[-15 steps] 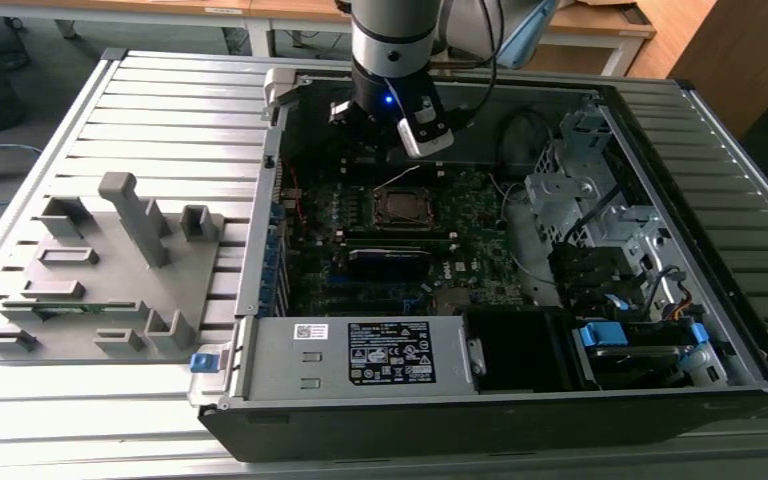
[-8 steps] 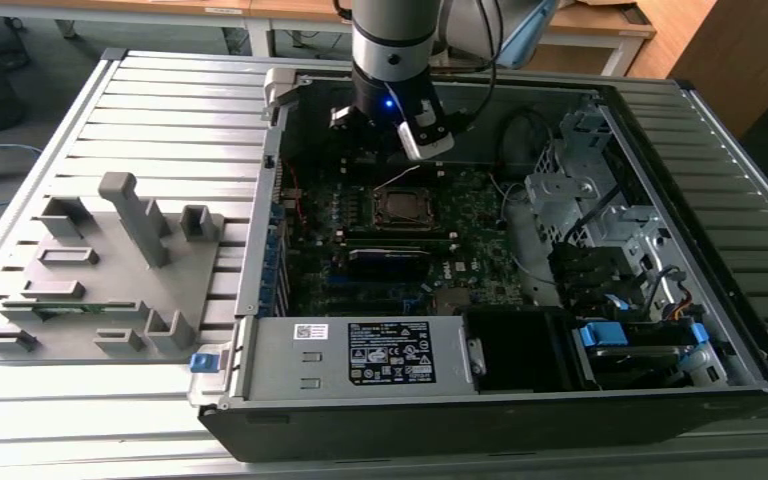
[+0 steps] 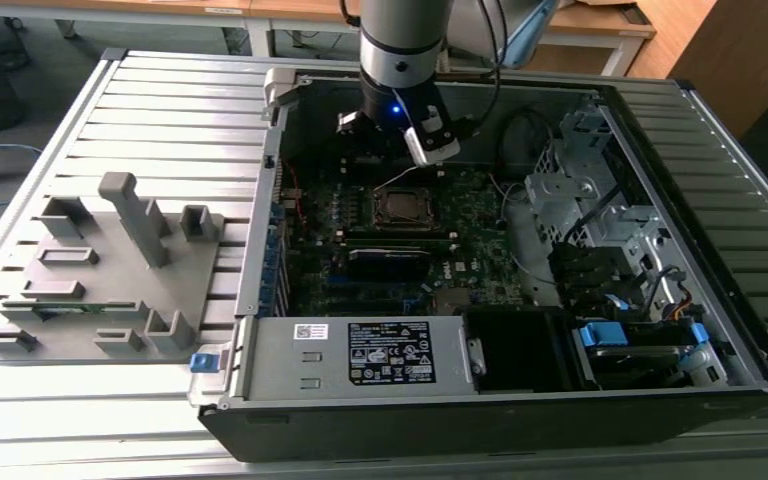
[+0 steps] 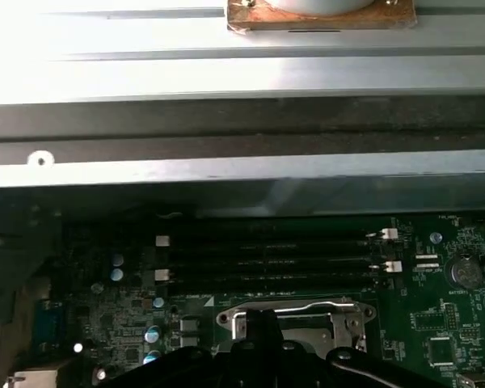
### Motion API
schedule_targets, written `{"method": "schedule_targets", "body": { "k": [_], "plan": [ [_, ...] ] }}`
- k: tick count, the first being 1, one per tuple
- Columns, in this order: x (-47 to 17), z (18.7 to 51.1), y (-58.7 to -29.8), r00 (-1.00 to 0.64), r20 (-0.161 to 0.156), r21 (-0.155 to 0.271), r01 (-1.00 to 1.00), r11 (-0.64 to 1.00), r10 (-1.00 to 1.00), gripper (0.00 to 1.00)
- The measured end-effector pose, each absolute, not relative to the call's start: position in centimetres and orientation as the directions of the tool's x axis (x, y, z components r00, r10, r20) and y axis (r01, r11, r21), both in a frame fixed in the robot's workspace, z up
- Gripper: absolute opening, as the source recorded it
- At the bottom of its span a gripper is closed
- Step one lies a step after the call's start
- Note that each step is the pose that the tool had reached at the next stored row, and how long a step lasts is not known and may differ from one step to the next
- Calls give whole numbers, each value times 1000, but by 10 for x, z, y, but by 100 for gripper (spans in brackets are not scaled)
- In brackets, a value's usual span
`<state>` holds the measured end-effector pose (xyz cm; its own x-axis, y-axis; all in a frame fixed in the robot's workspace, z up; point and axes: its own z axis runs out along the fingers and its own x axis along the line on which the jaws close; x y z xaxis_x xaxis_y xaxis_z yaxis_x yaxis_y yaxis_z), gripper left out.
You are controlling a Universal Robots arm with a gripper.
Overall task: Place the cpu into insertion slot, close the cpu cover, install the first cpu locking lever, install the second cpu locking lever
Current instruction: 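Install the first cpu locking lever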
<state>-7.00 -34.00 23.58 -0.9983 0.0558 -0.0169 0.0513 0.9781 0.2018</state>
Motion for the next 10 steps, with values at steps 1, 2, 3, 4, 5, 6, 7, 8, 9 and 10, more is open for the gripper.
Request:
{"method": "schedule_targets", "body": {
  "k": [1,2,3,4,5,6,7,8,9,10],
  "plan": [
    [-68,235,-340,-998,-17,202,52,978,57,11],
    [-67,235,-339,-998,-17,202,53,978,58,11],
    [-65,234,-339,-998,-17,202,54,978,59,11],
    [-64,234,-339,-998,-17,202,55,978,60,11],
    [-64,233,-338,-998,-17,202,56,978,60,11],
    [-64,232,-337,-998,-17,202,56,978,61,11],
    [-62,230,-332,-998,-17,201,58,978,62,11],
    [-61,229,-331,-998,-17,201,59,978,63,11],
    [-60,228,-331,-998,-17,201,59,978,64,11],
    [-59,228,-331,-998,-17,201,60,978,65,11]
  ]
}}
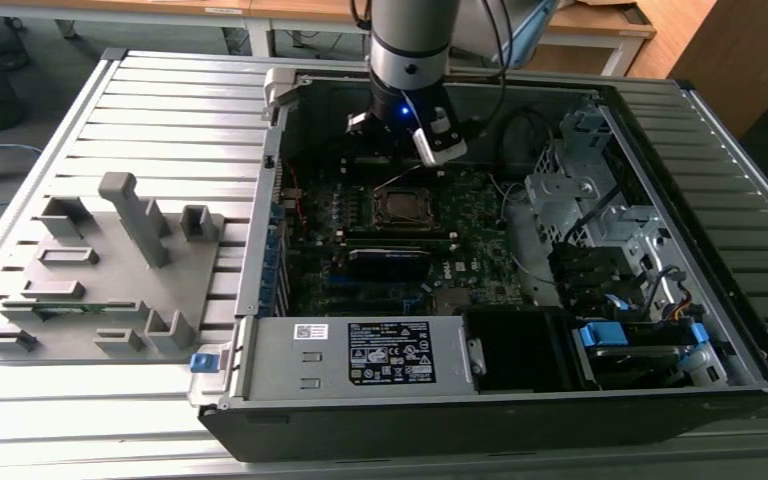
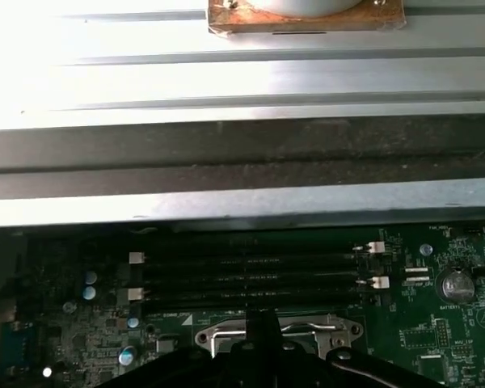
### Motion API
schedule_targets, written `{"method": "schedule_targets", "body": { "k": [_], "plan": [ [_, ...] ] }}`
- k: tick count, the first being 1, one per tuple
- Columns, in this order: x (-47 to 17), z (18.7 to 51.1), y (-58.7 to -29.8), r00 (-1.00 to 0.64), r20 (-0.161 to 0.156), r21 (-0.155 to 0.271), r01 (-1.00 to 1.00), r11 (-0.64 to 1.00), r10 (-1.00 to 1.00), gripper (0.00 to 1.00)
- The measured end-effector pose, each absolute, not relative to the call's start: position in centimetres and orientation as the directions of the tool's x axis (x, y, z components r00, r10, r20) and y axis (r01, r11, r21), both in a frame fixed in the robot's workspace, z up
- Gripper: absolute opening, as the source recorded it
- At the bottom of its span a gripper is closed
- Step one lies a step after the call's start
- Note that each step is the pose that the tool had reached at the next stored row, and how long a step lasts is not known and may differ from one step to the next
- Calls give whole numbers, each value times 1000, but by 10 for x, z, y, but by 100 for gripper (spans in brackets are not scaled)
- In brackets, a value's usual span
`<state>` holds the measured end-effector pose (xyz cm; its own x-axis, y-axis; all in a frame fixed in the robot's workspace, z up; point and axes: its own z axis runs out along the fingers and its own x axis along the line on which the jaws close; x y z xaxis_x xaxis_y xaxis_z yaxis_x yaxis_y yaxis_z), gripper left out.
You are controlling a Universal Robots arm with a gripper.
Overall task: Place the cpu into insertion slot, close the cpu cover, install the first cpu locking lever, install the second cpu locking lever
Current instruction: 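Install the first cpu locking lever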
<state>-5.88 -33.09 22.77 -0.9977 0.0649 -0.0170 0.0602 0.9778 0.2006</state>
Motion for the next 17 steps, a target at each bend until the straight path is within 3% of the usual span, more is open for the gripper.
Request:
{"method": "schedule_targets", "body": {
  "k": [17],
  "plan": [
    [-52,223,-327,-998,-17,197,61,979,66,11]
  ]
}}
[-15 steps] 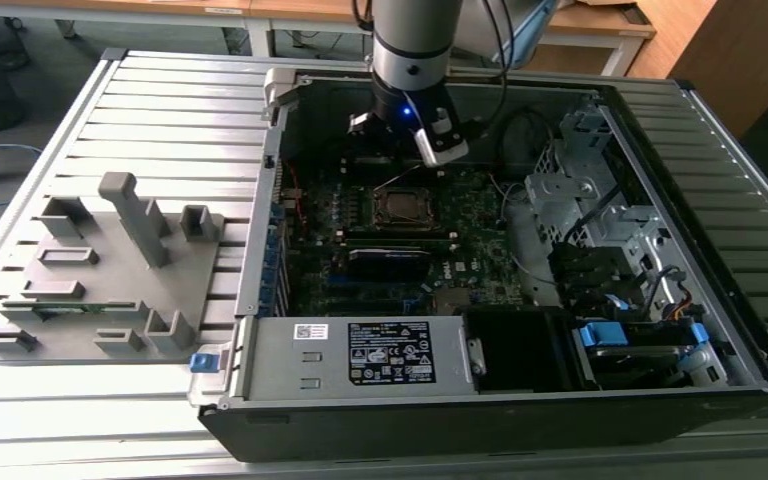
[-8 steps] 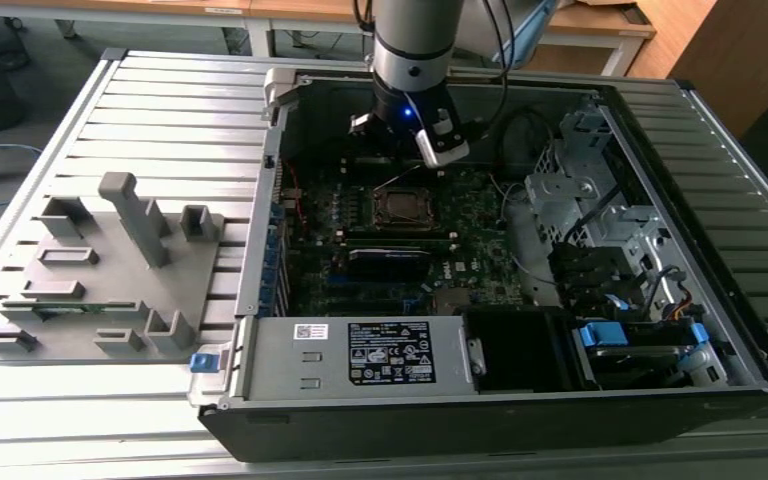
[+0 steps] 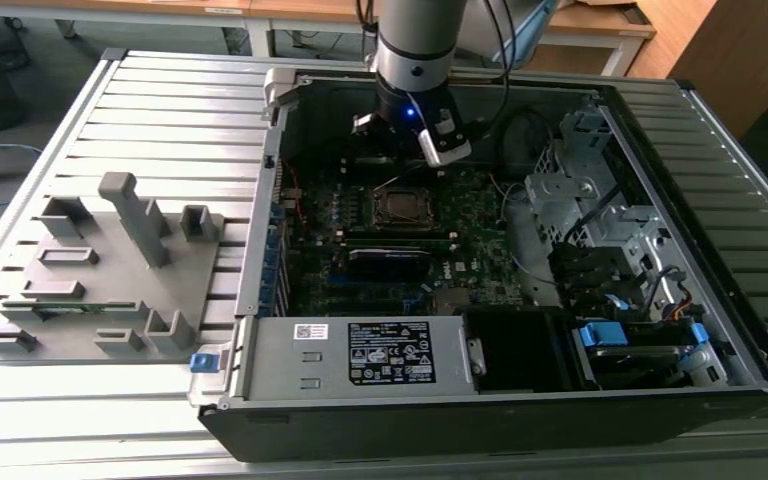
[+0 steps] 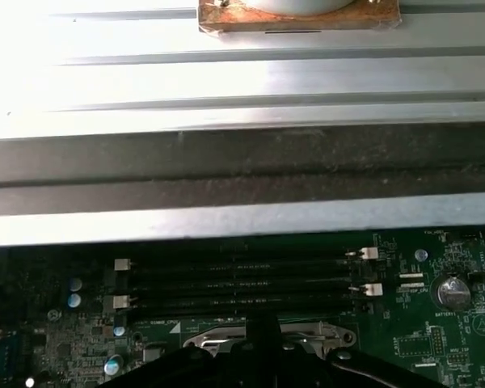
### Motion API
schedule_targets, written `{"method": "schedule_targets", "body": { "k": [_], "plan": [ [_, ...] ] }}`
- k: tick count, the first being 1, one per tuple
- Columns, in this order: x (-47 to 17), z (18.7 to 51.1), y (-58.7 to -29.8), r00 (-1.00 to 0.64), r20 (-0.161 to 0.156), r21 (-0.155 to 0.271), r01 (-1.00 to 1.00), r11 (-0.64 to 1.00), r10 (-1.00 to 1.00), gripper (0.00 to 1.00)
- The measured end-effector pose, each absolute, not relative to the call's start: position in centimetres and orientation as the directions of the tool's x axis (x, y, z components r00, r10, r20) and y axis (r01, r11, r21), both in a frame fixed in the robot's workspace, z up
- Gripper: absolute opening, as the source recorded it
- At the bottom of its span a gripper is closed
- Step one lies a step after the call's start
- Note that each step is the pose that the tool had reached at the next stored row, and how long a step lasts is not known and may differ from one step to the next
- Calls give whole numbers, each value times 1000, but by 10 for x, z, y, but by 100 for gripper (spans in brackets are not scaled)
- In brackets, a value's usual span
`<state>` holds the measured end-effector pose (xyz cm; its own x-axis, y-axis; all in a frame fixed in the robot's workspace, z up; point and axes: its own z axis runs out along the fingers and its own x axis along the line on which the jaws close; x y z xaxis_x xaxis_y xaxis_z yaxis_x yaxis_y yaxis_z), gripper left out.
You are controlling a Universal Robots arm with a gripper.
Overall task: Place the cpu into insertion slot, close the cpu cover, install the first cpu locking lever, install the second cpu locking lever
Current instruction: 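Install the first cpu locking lever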
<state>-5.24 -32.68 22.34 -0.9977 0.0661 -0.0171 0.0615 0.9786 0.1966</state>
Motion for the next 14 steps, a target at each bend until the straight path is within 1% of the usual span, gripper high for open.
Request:
{"method": "schedule_targets", "body": {
  "k": [14],
  "plan": [
    [-41,220,-325,-998,-18,190,62,980,67,11]
  ]
}}
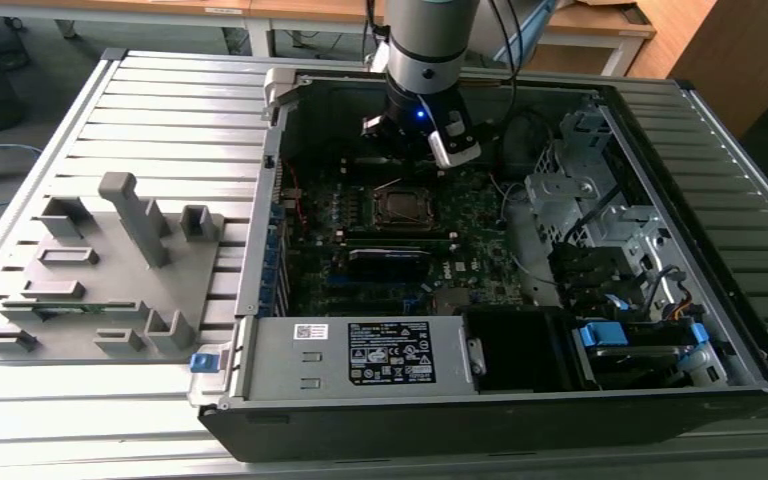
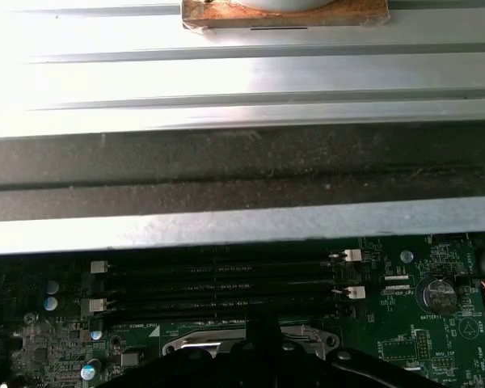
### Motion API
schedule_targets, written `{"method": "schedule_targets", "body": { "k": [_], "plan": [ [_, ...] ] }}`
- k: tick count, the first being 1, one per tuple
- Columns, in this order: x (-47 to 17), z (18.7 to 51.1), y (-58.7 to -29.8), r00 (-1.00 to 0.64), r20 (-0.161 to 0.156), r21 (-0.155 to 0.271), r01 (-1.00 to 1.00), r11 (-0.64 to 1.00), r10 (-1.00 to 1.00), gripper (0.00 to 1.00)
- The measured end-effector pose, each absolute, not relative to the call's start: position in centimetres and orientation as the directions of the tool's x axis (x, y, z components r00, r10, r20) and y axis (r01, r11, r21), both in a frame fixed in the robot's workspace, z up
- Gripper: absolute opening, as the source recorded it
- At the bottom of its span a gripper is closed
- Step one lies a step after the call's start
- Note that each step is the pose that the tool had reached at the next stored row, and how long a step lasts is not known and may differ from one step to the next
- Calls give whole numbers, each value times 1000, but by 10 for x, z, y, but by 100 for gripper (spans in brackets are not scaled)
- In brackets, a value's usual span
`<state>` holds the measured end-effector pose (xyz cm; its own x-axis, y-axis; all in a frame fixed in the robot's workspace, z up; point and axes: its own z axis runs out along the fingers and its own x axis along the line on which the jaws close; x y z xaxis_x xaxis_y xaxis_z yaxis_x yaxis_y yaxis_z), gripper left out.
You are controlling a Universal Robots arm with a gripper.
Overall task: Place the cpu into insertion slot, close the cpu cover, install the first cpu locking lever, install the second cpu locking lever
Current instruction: 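Install the first cpu locking lever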
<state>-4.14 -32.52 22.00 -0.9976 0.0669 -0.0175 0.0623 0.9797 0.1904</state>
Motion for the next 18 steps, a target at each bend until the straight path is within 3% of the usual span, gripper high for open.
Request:
{"method": "schedule_targets", "body": {
  "k": [18],
  "plan": [
    [-41,213,-322,-977,-21,170,205,964,211,11]
  ]
}}
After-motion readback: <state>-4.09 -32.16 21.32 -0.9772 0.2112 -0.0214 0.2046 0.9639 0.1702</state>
